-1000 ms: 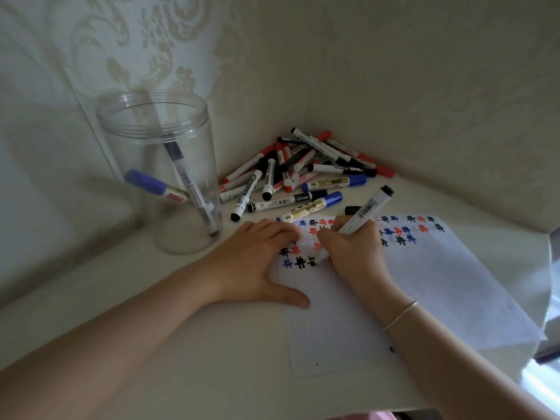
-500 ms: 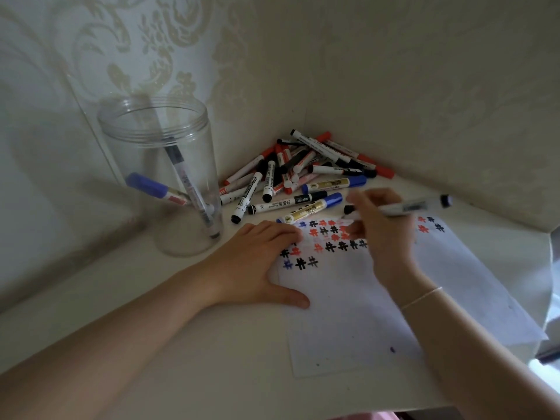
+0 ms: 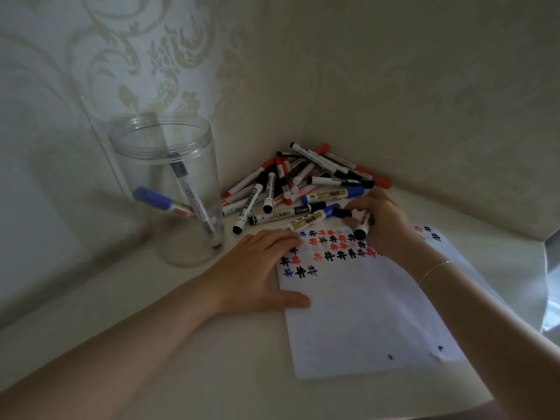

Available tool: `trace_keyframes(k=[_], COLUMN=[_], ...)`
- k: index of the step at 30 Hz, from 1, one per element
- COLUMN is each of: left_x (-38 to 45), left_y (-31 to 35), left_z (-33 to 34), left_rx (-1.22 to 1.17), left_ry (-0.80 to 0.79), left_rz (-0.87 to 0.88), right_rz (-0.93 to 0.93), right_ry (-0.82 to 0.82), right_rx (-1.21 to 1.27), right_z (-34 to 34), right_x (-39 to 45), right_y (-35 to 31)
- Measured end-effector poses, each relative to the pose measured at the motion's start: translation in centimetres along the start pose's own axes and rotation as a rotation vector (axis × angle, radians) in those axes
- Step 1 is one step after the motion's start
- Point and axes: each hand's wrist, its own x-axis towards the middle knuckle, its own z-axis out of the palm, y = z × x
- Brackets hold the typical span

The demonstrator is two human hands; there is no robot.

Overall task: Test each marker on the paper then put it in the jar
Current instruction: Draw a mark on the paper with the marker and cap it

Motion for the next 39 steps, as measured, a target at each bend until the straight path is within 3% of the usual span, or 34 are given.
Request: trace_keyframes(k=[4,6,14,18,21,34,39], left_x=[-0.1,0.1,0.1,0.5,0.5,0.4,0.5], left_y=[-0.1,0.3,2.0,1.7,1.7,2.2,2.4], left_z=[0.0,-0.3,-1.4,-2.1,-2.2,-2.1,-1.8], left_rx=[-0.396,-0.613,-1.011,-1.424,-1.625,-1.794,-1.679], left_ry=[0.289,0.429,0.564,0.569,0.562,0.498,0.434], left_rz=[-0.111,-0.131,-0.176,-0.317,-0.361,-0.377,-0.353], right_rz=[-0.185,-0.254,-0.275,0.026,0.073,0.123,0.132], right_ry=[-0.181,-0.196,-0.097,-0.115,-0.169,-0.046,-0.135], right_rx=[0.456,0.590,0.565,1.268,1.551,1.586,1.543], right_z=[-1.2,-1.2,-0.4,-0.7,-0.9,-0.6,-0.4], right_x=[-1.9,-2.7,-3.2,-3.0,-3.3,-3.6,-3.6], right_y=[-4.0,-5.3,-6.8,-7.0,-7.5,-8.3,-8.1])
